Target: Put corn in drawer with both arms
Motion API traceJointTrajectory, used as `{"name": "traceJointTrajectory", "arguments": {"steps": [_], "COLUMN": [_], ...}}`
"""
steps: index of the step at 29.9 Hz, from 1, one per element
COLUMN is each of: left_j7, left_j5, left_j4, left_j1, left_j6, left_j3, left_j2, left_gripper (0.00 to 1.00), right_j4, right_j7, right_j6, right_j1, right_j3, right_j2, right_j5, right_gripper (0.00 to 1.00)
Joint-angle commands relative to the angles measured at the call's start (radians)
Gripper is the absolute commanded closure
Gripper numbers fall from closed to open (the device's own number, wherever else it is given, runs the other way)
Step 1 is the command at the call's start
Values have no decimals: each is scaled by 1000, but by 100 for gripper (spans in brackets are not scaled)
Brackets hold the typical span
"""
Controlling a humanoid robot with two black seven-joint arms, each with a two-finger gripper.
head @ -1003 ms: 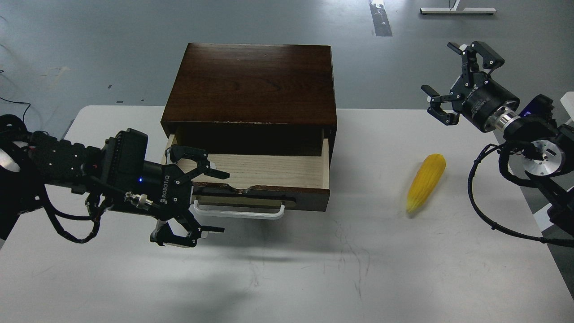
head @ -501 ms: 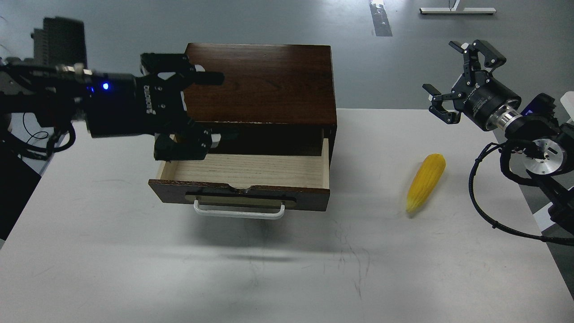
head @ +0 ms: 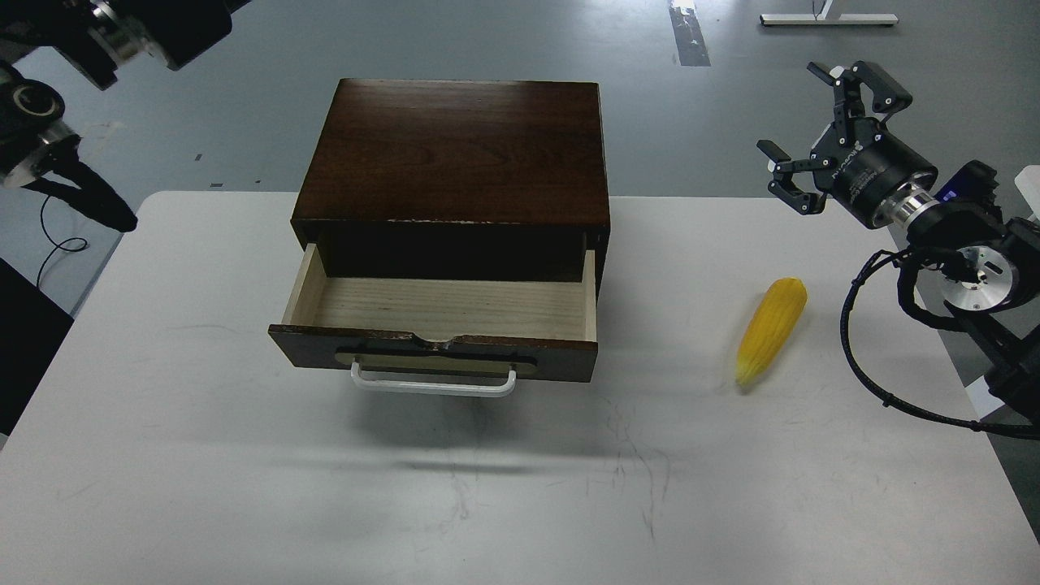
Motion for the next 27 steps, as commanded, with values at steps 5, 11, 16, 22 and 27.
{"name": "traceJointTrajectory", "arguments": {"steps": [5, 11, 16, 22, 27], "left_j7": [0, 0, 0, 0, 0], "left_j5": [-339, -347, -356, -345, -342], "left_j4": [261, 295, 454, 484, 485], "left_j1": [201, 362, 468, 496, 496], "left_j6": [-104, -161, -242, -324, -324], "left_j3": [-133, -320, -372, -380, -376], "left_j2": [-157, -161, -190, -187, -201], "left_gripper": [2, 2, 2, 2, 2], "right_j4": [4, 5, 5, 2, 2], "right_j7": [43, 43, 43, 43, 43], "right_j6": [9, 11, 28, 48, 55], "right_j1": [7, 7, 2, -5, -7], "right_j3": [9, 11, 16, 6, -4], "right_j2": [20, 9, 6, 3, -24], "right_j5": [2, 3, 3, 2, -9], "right_gripper": [0, 0, 0, 0, 0]}}
